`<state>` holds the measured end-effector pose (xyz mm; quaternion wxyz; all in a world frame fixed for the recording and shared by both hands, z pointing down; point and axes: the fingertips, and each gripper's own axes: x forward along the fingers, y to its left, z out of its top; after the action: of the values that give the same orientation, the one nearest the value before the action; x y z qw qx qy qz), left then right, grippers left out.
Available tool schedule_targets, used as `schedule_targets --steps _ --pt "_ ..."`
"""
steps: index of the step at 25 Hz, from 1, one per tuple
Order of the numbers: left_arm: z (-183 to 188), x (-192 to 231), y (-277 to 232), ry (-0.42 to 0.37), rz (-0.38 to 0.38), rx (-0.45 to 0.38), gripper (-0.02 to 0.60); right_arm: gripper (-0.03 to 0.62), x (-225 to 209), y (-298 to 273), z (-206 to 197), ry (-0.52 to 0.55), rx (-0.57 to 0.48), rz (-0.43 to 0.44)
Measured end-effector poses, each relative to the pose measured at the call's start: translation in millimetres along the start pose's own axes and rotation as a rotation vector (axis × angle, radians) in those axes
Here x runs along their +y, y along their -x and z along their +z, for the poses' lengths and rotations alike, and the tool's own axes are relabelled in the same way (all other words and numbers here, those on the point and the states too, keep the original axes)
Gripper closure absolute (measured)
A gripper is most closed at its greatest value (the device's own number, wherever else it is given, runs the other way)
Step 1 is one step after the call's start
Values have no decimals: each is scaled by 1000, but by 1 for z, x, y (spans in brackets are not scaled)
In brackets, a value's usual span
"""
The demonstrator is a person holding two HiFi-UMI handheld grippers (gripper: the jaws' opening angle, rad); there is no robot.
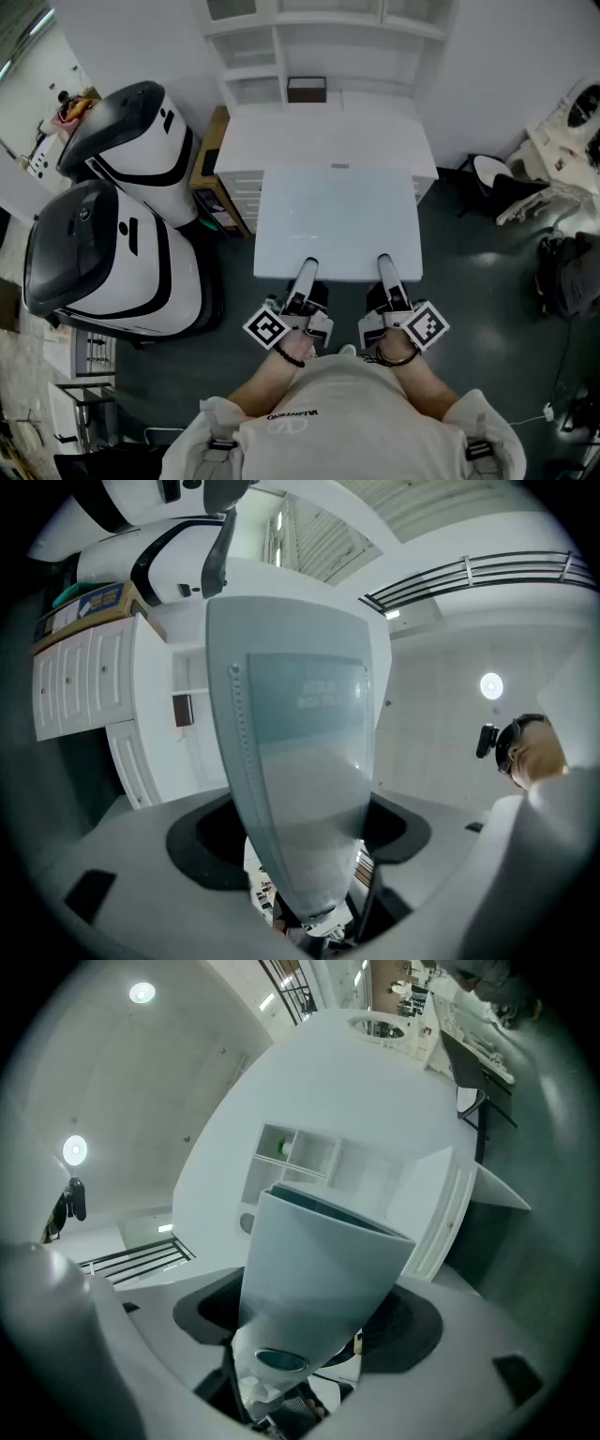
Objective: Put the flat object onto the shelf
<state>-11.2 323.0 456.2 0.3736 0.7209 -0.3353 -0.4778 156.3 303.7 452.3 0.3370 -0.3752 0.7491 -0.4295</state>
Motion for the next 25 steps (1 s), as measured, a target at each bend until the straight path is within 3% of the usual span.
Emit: schedule_targets --steps 25 --pt "59 23 -2 47 -21 13 244 229 13 -50 -36 65 -9 -10"
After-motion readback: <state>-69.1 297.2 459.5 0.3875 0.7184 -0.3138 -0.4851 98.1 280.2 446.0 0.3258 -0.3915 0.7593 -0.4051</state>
